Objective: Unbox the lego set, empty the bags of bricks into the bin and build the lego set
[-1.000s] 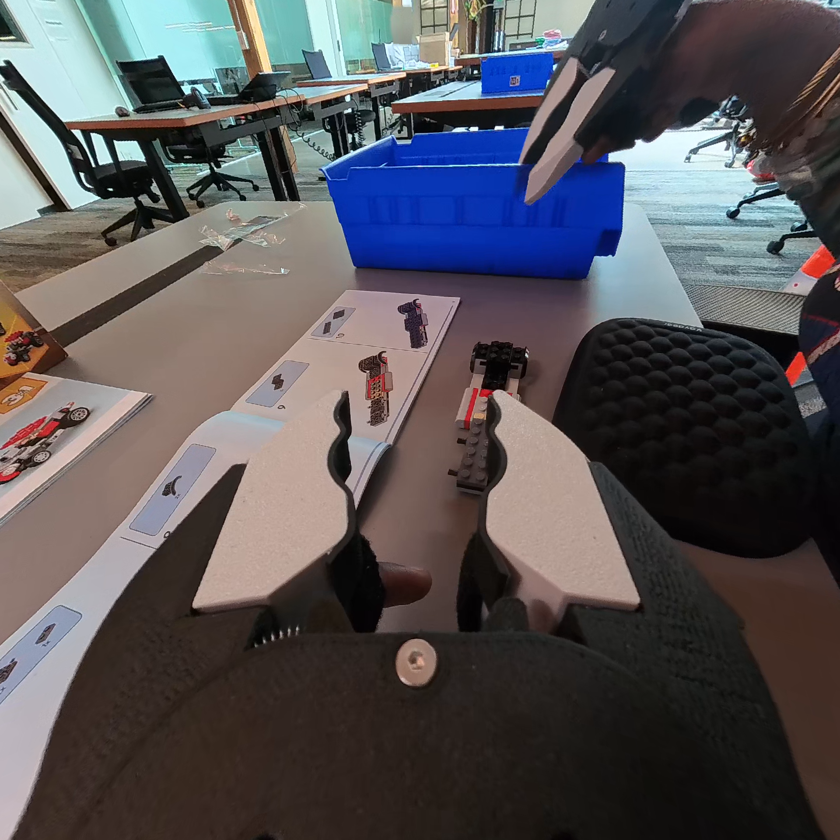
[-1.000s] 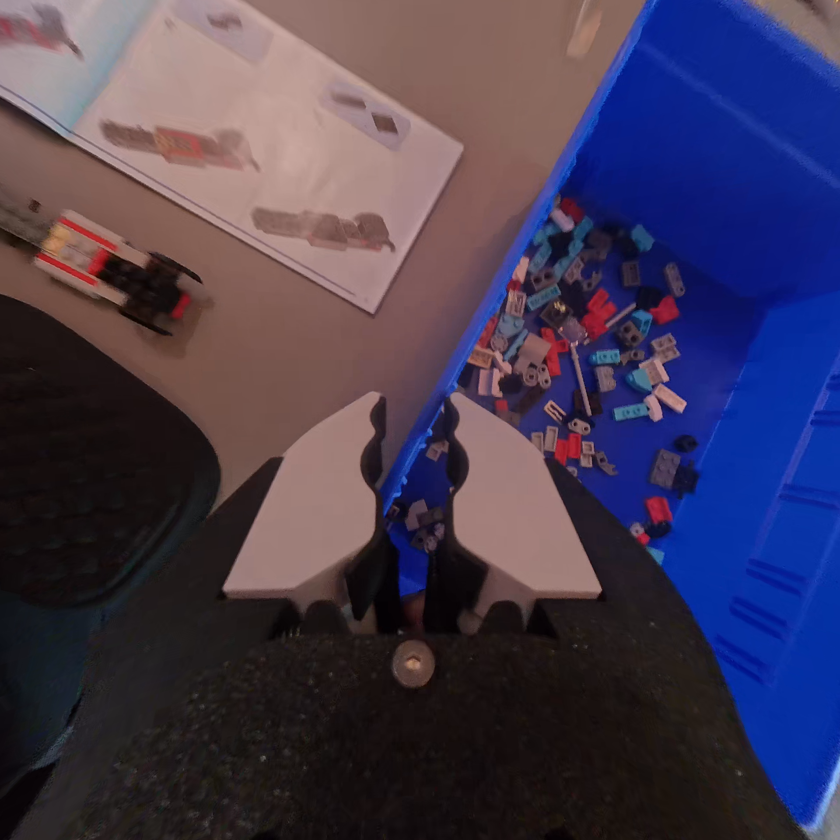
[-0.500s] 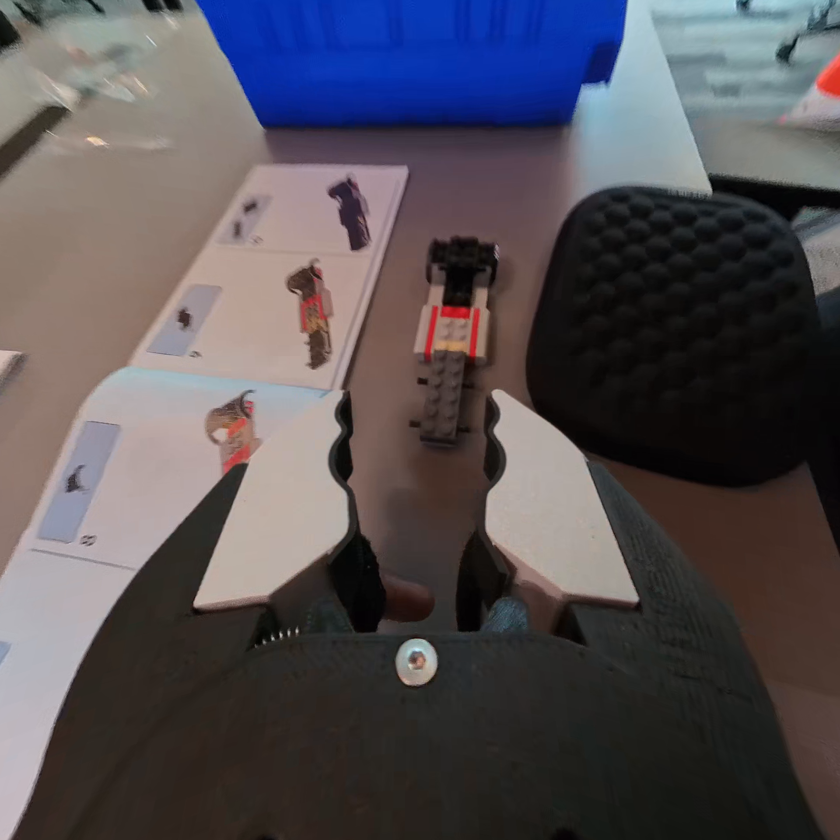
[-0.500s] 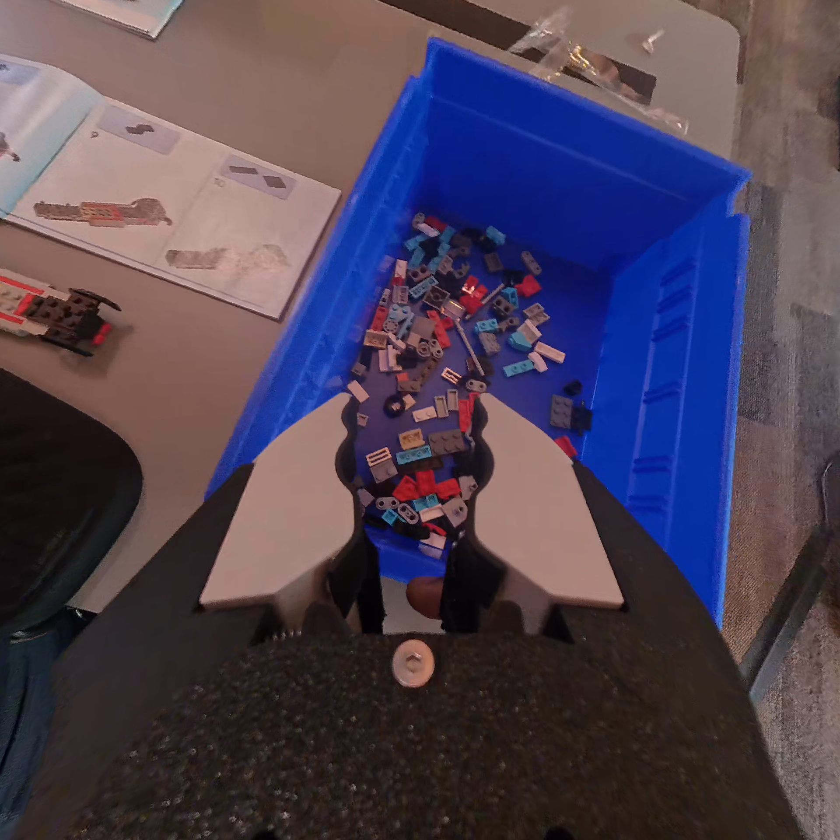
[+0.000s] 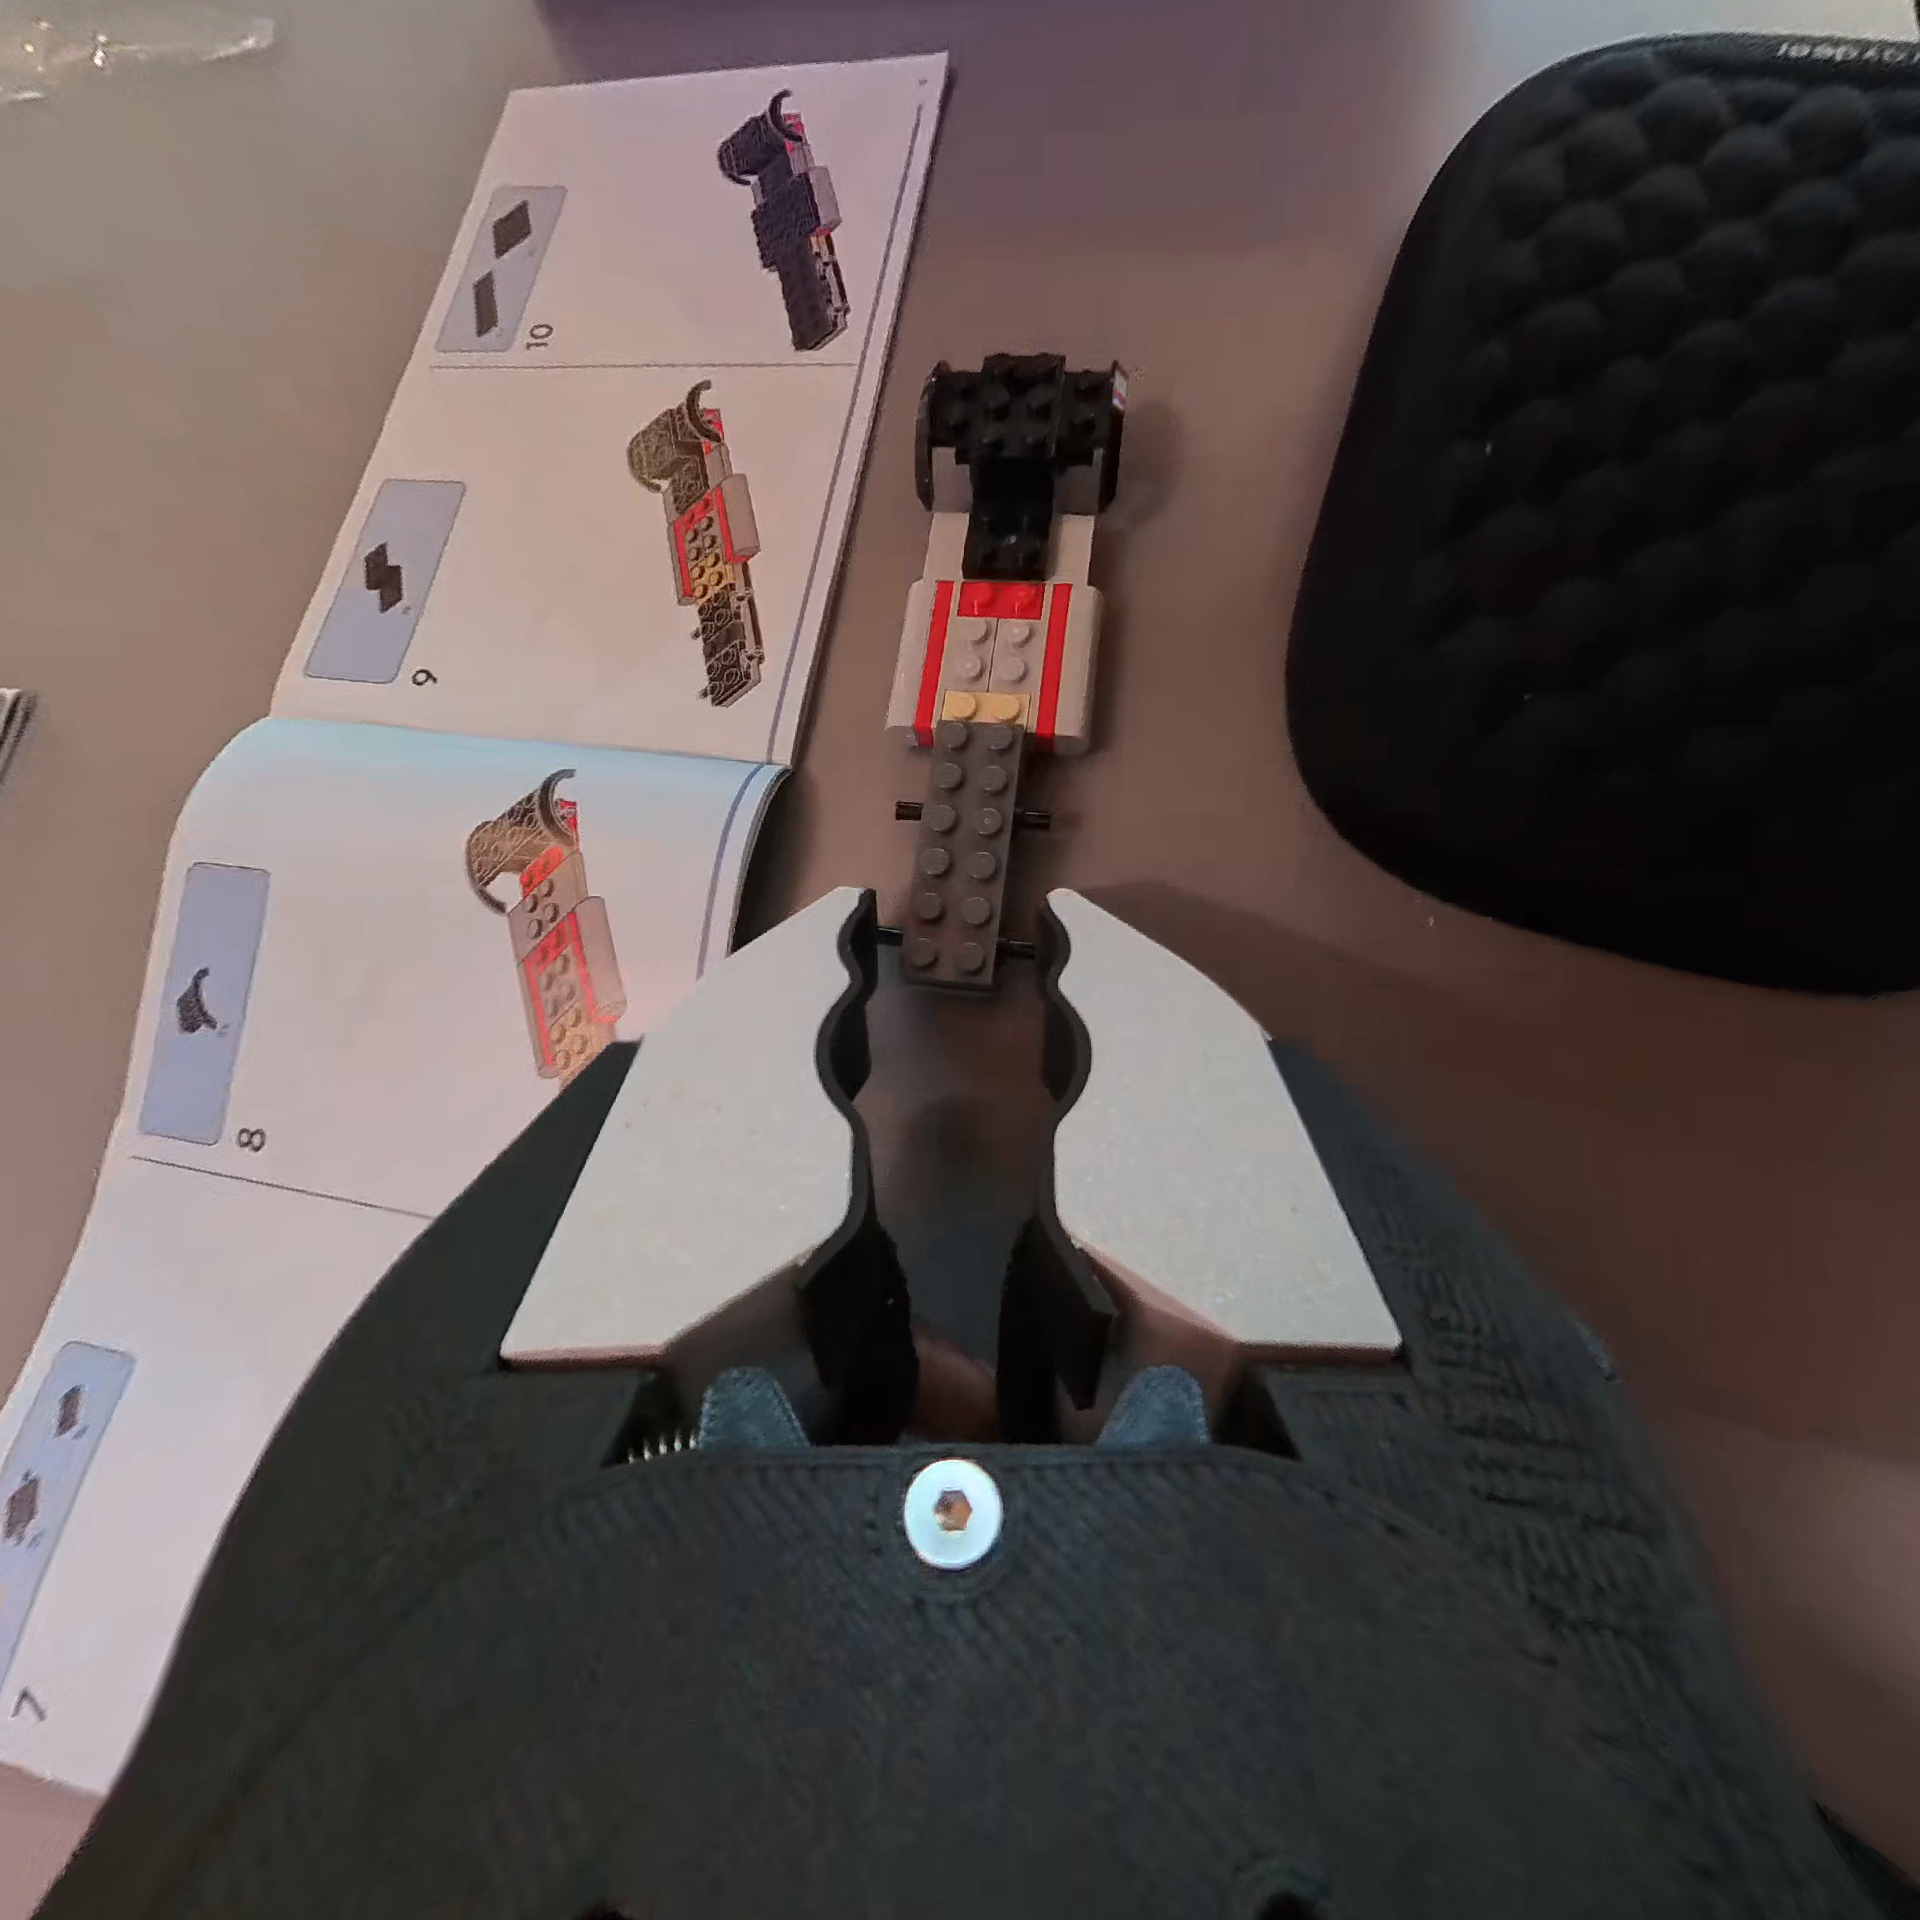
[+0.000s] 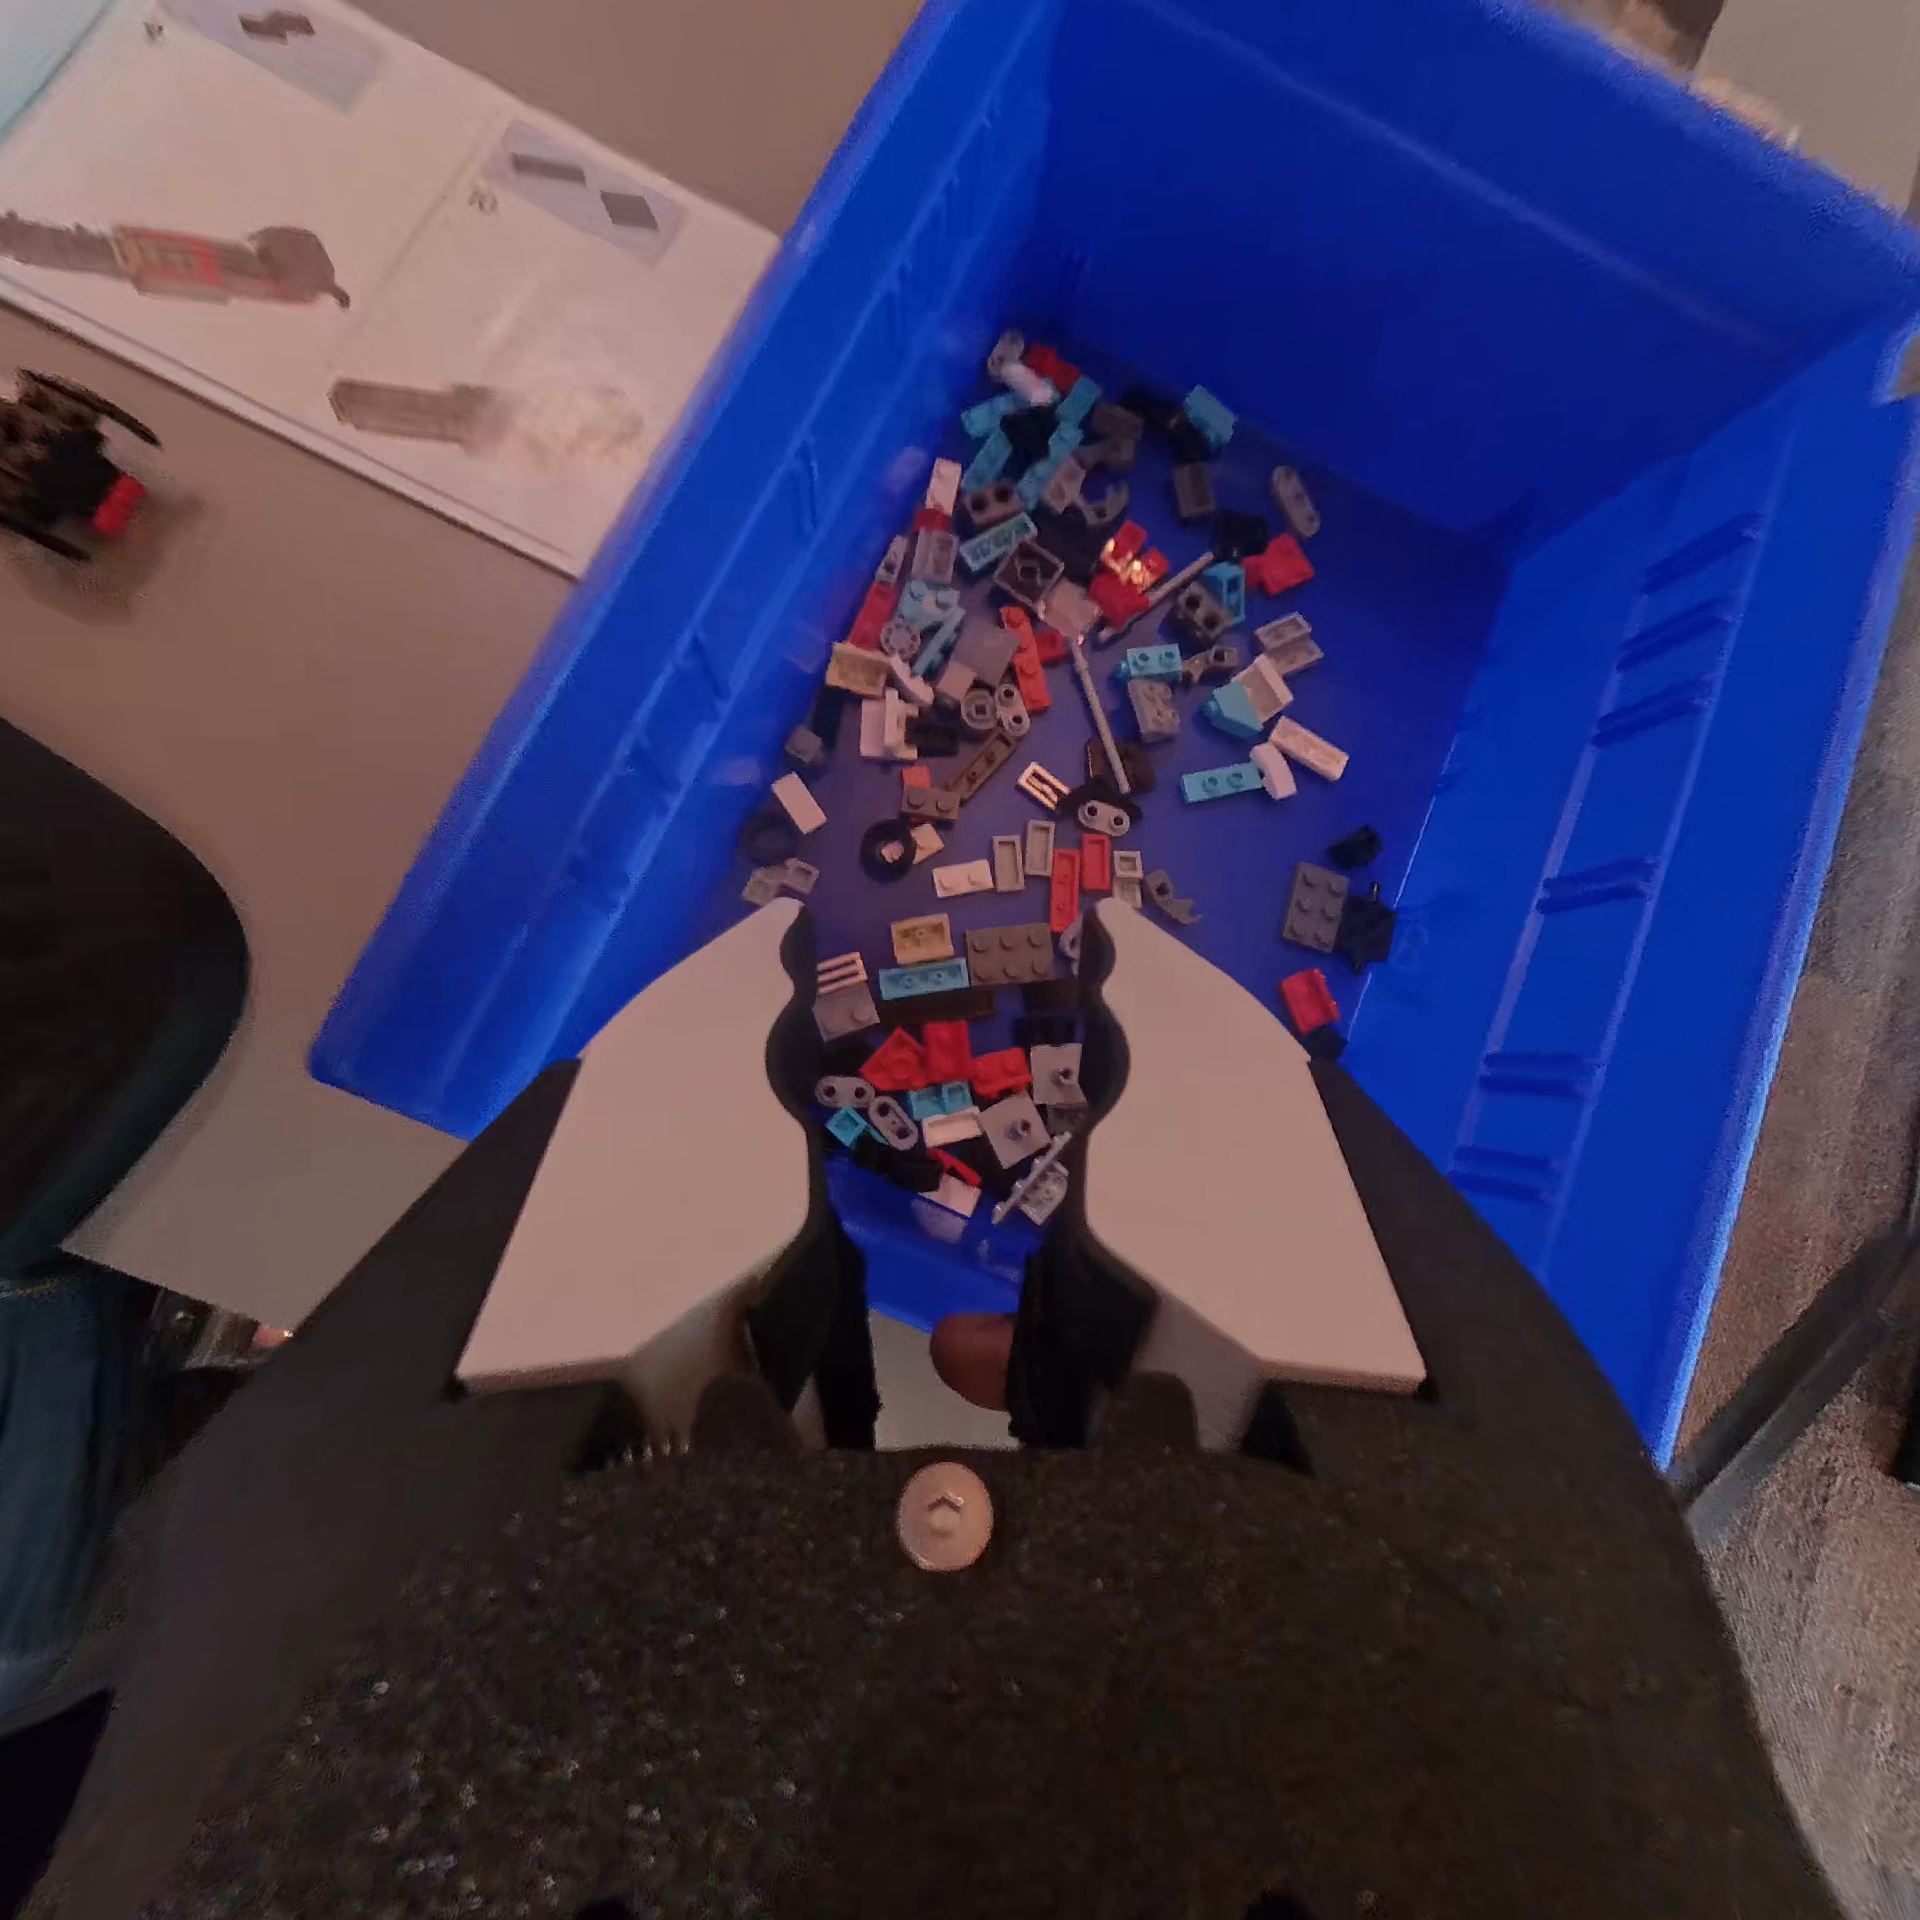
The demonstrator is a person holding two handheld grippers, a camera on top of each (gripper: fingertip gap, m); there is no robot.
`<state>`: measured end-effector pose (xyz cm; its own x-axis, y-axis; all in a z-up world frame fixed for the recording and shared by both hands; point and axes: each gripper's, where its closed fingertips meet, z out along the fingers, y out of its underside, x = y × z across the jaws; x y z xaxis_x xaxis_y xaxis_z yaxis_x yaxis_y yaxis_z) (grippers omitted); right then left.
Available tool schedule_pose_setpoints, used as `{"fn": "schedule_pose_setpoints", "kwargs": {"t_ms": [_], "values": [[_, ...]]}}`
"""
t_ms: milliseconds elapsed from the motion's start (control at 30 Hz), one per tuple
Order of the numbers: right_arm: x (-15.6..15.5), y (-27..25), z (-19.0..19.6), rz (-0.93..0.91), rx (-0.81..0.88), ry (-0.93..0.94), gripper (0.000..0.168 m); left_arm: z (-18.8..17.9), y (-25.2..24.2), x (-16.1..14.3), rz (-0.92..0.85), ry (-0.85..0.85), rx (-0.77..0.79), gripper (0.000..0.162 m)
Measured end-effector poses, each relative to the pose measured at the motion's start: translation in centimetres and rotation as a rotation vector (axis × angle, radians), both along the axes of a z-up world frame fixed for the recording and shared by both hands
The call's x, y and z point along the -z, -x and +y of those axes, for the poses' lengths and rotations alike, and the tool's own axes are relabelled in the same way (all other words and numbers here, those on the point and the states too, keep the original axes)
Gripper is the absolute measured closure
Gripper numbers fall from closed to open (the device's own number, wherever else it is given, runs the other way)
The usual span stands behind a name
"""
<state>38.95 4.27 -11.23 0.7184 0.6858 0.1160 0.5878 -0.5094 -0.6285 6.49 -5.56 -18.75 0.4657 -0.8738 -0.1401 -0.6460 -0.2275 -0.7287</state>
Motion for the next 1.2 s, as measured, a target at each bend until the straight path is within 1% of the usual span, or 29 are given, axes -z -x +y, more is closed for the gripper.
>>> {"fn": "schedule_pose_setpoints", "kwargs": {"t_ms": [267, 567, 733, 867, 1067, 1200], "values": [[2.7, -2.3, 1.4, -0.103, 0.064, 0.121, 0.119, -0.5, -0.2, 0.2, -0.002, -0.002, 0.047, 0.133], [3.6, -2.6, 1.6, -0.111, 0.074, 0.137, 0.121, -0.6, -0.2, 0.2, -0.009, -0.001, 0.05, 0.133], [3.6, -2.8, 2.0, -0.081, 0.011, 0.167, 0.124, -0.6, -0.2, 0.2, -0.011, 0.001, 0.054, 0.133], [5.2, -3.4, 2.0, -0.124, -0.01, 0.259, 0.124, -0.6, -0.2, 0.2, -0.01, -0.002, 0.052, 0.133], [6.8, -2.7, 1.7, -0.127, -0.042, 0.316, 0.126, -0.5, -0.2, 0.2, -0.011, -0.012, 0.044, 0.133], [6.9, -2.0, 1.6, -0.119, -0.089, 0.308, 0.136, -0.5, -0.2, 0.1, -0.017, -0.015, 0.047, 0.133]]}}
